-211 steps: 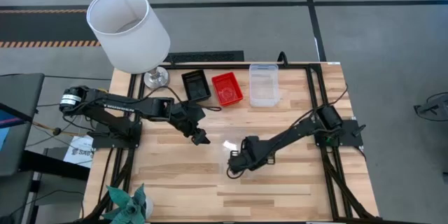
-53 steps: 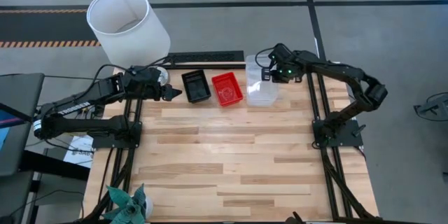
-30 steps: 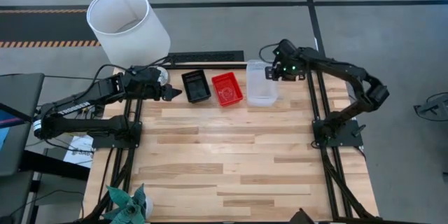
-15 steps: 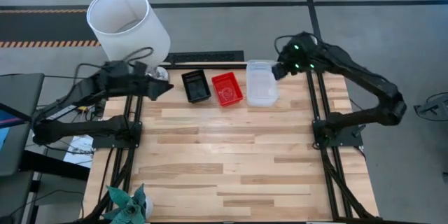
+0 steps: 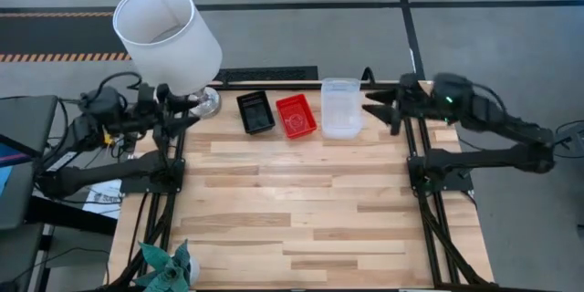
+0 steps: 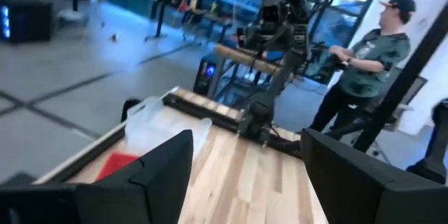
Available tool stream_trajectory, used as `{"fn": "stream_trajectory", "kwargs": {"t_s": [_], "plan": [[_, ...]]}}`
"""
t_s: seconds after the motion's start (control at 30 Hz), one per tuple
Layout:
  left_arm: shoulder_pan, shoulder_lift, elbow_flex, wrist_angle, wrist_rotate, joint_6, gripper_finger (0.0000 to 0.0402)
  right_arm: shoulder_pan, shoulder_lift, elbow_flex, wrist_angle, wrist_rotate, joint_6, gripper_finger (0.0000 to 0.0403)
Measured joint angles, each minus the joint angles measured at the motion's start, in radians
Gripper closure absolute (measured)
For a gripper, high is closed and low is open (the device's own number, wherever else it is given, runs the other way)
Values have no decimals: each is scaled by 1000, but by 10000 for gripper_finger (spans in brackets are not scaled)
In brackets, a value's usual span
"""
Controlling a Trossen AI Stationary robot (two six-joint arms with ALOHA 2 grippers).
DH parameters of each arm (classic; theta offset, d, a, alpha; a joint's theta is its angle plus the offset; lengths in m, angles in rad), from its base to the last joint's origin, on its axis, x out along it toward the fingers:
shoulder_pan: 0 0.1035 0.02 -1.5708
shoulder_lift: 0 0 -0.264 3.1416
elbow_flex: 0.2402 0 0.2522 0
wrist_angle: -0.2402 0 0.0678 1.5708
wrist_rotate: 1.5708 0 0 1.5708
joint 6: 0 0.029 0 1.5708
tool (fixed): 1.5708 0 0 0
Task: Stack baskets by color
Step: Return to Home Position
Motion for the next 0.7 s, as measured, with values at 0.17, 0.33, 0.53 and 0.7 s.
{"fn": "stream_trajectory", "kwargs": {"t_s": [0.17, 0.33, 0.53, 0.7], "plan": [[0, -120, -174, 77, 62, -42, 150, 148, -180, -306, 353, 43, 54, 148], [0, -209, -348, 229, 168, -104, 150, 259, -294, -545, 610, 108, 41, 148], [0, -273, -517, 391, 165, -141, 150, 330, -450, -687, 661, 204, -16, 148], [0, -318, -643, 462, 119, -153, 150, 365, -641, -754, 654, 202, -79, 148]]}}
